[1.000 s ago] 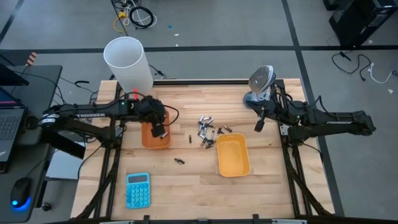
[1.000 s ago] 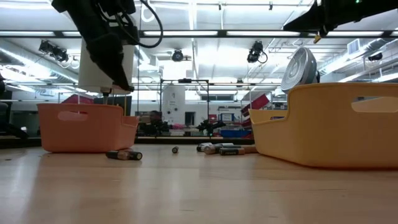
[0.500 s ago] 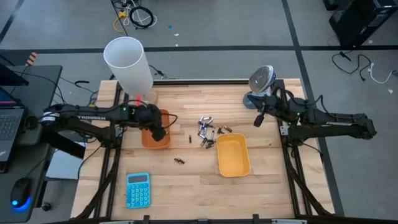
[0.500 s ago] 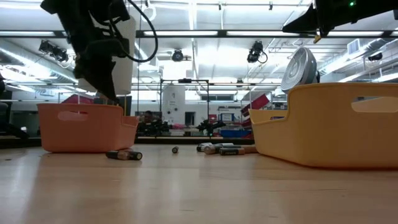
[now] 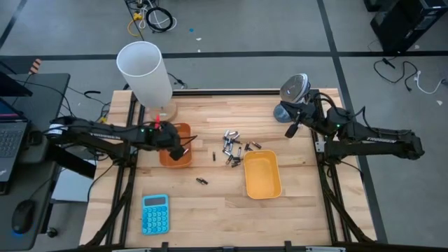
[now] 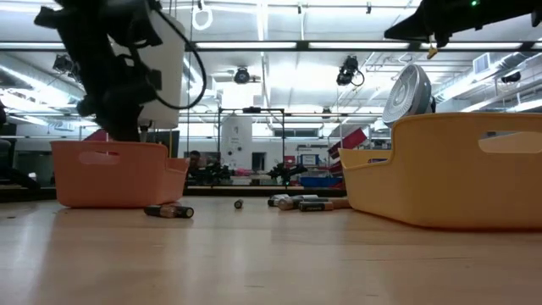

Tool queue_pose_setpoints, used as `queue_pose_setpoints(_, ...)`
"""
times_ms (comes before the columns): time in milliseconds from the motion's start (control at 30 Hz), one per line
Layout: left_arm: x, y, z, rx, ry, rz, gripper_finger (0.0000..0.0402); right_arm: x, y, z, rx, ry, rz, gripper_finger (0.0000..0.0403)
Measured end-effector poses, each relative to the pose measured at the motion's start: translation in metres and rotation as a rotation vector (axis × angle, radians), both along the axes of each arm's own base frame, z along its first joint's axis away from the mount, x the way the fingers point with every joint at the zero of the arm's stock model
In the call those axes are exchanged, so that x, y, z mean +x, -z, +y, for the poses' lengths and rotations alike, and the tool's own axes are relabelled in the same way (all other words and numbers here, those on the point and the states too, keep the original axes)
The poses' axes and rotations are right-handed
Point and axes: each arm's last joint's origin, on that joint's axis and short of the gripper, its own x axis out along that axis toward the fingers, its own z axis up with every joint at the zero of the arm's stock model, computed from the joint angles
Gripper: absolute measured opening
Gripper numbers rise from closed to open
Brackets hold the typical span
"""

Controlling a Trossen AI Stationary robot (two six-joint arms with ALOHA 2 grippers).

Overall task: Sort batteries
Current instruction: Put the silver battery into the orange bin

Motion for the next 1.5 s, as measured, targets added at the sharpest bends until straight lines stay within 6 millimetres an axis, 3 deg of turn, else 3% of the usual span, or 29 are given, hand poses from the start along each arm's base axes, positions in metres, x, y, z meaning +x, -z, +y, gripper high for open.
queue_pose_setpoints(233,0.0,0.014,0.001,0.018,-0.005,-0.046,0.0039,0.0,-0.002,0.0,-0.005,0.0,-0.022,0.0001)
queue_pose_setpoints(533,-0.002,0.018,0.001,0.034,-0.053,-0.06,0.0039,0.0,-0.003,0.0,-0.007,0.0,-0.035,0.0)
queue_pose_setpoints(1033,0.008,0.016,-0.002,0.1,0.434,0.048,0.0039,0.0,-0.003,0.0,-0.028,0.001,-0.018,0.0001)
queue_pose_setpoints(1500,0.013,0.017,0.013,0.123,0.396,0.038,0.0039,0.0,-0.002,0.0,-0.026,0.001,-0.007,0.0001)
